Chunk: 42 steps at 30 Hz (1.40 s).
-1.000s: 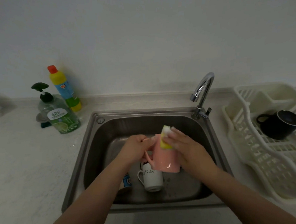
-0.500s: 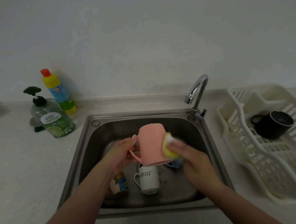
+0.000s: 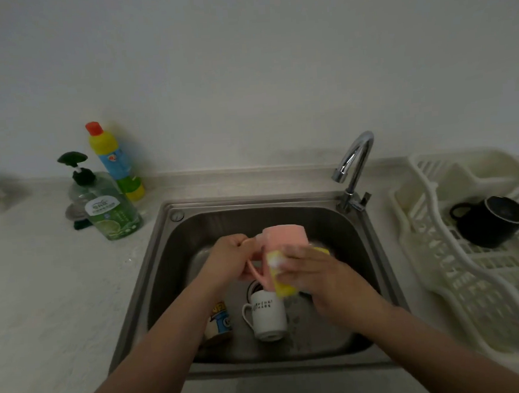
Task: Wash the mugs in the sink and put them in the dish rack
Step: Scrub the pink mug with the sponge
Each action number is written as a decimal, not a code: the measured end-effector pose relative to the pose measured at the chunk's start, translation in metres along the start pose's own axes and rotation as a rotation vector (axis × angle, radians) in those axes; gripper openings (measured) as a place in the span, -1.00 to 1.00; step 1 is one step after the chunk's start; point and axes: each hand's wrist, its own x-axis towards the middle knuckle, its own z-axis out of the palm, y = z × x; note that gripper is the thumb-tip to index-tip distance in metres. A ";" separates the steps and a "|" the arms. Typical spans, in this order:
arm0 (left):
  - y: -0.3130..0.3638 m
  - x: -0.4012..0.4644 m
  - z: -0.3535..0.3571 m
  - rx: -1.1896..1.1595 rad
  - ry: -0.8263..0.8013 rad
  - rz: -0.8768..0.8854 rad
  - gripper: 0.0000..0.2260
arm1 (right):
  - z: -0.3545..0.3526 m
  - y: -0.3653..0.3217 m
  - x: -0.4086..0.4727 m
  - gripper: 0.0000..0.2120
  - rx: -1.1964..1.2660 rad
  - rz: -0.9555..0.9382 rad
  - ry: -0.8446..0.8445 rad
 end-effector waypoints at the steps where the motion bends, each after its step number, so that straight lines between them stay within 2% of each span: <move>1: -0.001 0.000 0.000 0.061 0.020 0.013 -0.64 | 0.000 0.005 -0.014 -0.65 0.012 -0.011 -0.015; 2: -0.002 0.000 0.002 0.105 0.035 0.017 -0.65 | -0.001 0.011 -0.019 -0.61 0.016 0.072 0.015; 4: 0.000 -0.002 0.006 0.126 0.054 -0.006 -0.65 | 0.001 0.015 -0.009 -0.47 0.053 0.363 0.124; 5: 0.000 0.000 0.007 0.097 0.050 -0.024 -0.64 | 0.001 0.011 -0.003 -0.47 0.074 0.403 0.136; 8: -0.003 0.002 0.001 -0.026 0.044 -0.094 -0.61 | 0.009 0.001 -0.014 -0.56 0.103 0.209 0.045; 9: -0.007 0.002 -0.003 -0.069 0.040 -0.102 -0.62 | 0.008 -0.002 -0.025 -0.55 0.165 0.234 0.057; 12: -0.015 0.000 -0.008 -0.208 -0.037 -0.081 -0.68 | 0.002 0.000 -0.026 -0.42 0.360 0.577 0.258; 14: -0.016 0.001 -0.009 -0.295 -0.116 -0.051 -0.69 | -0.005 -0.004 0.000 -0.47 0.477 0.649 0.325; 16: -0.015 0.004 -0.014 -0.403 -0.169 -0.051 -0.69 | -0.010 -0.013 0.008 -0.54 0.482 0.526 0.302; 18: -0.019 0.003 -0.021 -0.555 -0.169 -0.074 -0.70 | -0.011 -0.016 -0.011 -0.52 0.452 0.378 0.262; 20: -0.024 0.003 -0.026 -0.628 -0.170 -0.094 -0.61 | -0.009 -0.013 -0.023 -0.50 0.474 0.393 0.226; 22: -0.023 0.002 -0.022 -0.566 -0.188 -0.078 -0.65 | -0.012 -0.011 -0.006 -0.48 0.506 0.513 0.291; 24: -0.015 0.000 -0.018 -0.446 -0.164 -0.040 -0.71 | -0.014 -0.014 0.017 -0.54 0.453 0.487 0.276; 27: -0.005 -0.001 -0.019 -0.243 -0.091 0.011 -0.73 | -0.008 -0.015 0.004 -0.65 0.195 0.114 0.151; 28: -0.004 -0.002 -0.019 -0.164 -0.067 0.025 -0.72 | -0.004 -0.011 -0.007 -0.67 0.156 0.047 0.117; 30: -0.001 -0.004 -0.012 0.014 -0.031 0.045 -0.67 | -0.003 0.001 -0.006 -0.63 0.112 0.107 0.141; 32: 0.001 -0.004 -0.001 0.060 -0.005 0.034 -0.63 | -0.001 0.006 0.011 -0.47 0.054 0.240 0.168; 34: 0.002 -0.003 0.002 0.048 0.020 -0.002 -0.60 | 0.005 0.007 0.015 -0.47 -0.013 0.099 0.063; 35: 0.002 -0.002 0.002 0.060 0.031 -0.014 -0.60 | 0.011 0.009 0.003 -0.57 0.040 0.004 0.023; 36: 0.000 0.000 0.001 0.098 0.040 -0.014 -0.62 | 0.013 0.010 -0.009 -0.65 0.092 -0.014 0.004; 38: -0.003 0.002 0.001 0.178 0.049 -0.005 -0.67 | 0.012 0.015 -0.018 -0.60 0.104 0.151 0.061; 40: -0.002 0.003 0.005 0.180 0.040 0.001 -0.67 | 0.008 0.010 -0.002 -0.39 0.021 0.317 0.092; 41: -0.001 0.004 0.007 0.151 0.031 0.004 -0.66 | 0.007 0.006 0.006 -0.41 -0.036 0.266 0.060; 42: -0.002 0.005 0.007 0.111 0.021 0.001 -0.64 | 0.010 0.003 0.007 -0.52 -0.062 0.139 0.036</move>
